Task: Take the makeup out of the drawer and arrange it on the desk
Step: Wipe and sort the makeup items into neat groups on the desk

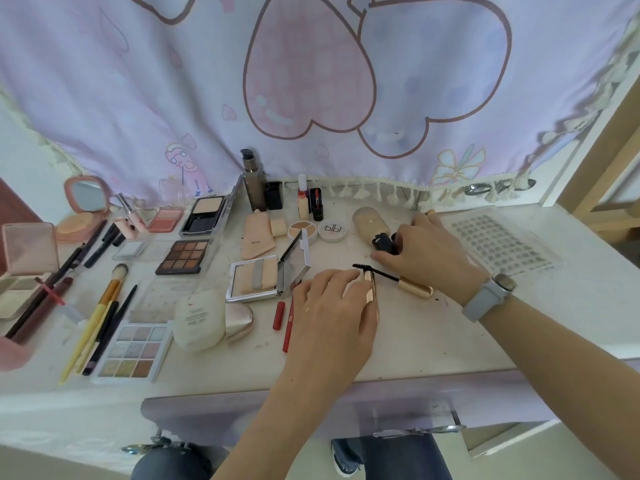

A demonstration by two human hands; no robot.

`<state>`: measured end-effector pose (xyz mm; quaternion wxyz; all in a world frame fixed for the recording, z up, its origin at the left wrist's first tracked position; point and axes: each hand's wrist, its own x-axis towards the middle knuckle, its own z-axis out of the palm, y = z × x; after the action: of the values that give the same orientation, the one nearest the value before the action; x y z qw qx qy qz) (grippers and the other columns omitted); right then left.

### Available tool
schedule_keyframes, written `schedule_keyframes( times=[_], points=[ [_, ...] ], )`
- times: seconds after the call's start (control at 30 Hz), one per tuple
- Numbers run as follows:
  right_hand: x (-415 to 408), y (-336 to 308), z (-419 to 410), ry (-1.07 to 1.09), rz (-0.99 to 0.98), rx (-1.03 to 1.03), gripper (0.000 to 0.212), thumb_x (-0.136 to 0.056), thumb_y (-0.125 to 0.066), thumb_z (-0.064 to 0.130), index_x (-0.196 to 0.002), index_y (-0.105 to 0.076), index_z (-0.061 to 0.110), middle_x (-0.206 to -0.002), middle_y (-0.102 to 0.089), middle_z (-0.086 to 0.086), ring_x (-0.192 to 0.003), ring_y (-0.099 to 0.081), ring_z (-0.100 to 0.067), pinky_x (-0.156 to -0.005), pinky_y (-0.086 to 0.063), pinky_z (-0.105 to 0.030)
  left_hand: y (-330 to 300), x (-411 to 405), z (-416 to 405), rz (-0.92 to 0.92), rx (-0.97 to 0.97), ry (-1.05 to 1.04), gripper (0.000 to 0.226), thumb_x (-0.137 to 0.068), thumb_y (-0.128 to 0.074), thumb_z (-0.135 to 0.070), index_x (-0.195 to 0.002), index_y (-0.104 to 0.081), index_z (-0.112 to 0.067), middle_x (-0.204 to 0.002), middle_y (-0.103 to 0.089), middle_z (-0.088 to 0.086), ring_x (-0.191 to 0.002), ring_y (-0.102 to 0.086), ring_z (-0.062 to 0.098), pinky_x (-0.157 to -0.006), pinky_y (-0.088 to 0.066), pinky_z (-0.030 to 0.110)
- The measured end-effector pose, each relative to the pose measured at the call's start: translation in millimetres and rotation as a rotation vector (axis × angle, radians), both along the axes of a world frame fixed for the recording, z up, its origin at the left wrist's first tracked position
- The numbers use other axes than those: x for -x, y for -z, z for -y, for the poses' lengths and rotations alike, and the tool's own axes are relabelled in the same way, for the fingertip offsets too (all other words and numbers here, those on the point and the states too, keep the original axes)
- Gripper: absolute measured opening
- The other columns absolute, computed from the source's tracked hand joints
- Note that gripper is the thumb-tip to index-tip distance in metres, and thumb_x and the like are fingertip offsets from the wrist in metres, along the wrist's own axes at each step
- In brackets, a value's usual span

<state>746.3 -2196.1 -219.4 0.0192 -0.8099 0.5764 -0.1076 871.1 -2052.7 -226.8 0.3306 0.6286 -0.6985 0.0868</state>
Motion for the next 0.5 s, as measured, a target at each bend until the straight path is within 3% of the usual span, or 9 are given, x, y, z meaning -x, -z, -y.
schedule_keyframes(
  times=[0.2, 0.27, 0.4, 0.5],
  points=[
    [-11.5, -0.2, 2.2, 0.012, -0.054, 0.095, 0.035, -0.084, -0.051, 0.042, -0.082, -0.057, 0.007, -0.100, -0.053, -0.011, -0.102, -0.046, -0.027, -0.068, -0.029, -0.028, -8.3, -7.6, 0.2, -0.046, 0.051, 0.026, 0.019, -0.078, -0.058, -0.017, -0.093, -0.071, -0.013, -0.098, -0.069, -0.001, -0.095, -0.064, 0.022, -0.085, -0.047, 0.036],
    [-11.0, -6.5, 7.4, 0.058, 0.037, 0.119, 0.035, -0.085, -0.049, 0.040, -0.081, -0.057, 0.006, -0.090, -0.050, -0.010, -0.093, -0.047, -0.027, -0.064, -0.031, -0.029, -13.5, -9.1, 2.3, -0.057, 0.058, 0.035, 0.023, -0.082, -0.052, -0.020, -0.094, -0.070, -0.013, -0.098, -0.069, -0.001, -0.095, -0.064, 0.022, -0.084, -0.047, 0.035],
    [-7.2, -29.6, 23.3, 0.126, 0.293, 0.041, 0.041, -0.087, -0.051, 0.034, -0.058, -0.043, 0.007, -0.060, -0.044, -0.006, -0.053, -0.042, -0.021, -0.045, -0.029, -0.026, -28.2, -13.6, 16.8, -0.107, 0.064, 0.045, 0.022, -0.081, -0.061, -0.014, -0.102, -0.068, -0.011, -0.102, -0.068, 0.002, -0.099, -0.062, 0.021, -0.086, -0.044, 0.033],
    [-1.9, -46.1, 29.3, 0.106, 0.485, 0.004, 0.035, -0.087, -0.053, 0.027, -0.060, -0.043, 0.007, -0.053, -0.041, -0.003, -0.052, -0.040, -0.018, -0.045, -0.027, -0.026, -39.8, -20.2, 30.5, -0.153, 0.022, 0.049, 0.031, -0.085, -0.061, -0.014, -0.116, -0.062, -0.011, -0.113, -0.064, 0.003, -0.107, -0.057, 0.022, -0.094, -0.042, 0.034]
  ],
)
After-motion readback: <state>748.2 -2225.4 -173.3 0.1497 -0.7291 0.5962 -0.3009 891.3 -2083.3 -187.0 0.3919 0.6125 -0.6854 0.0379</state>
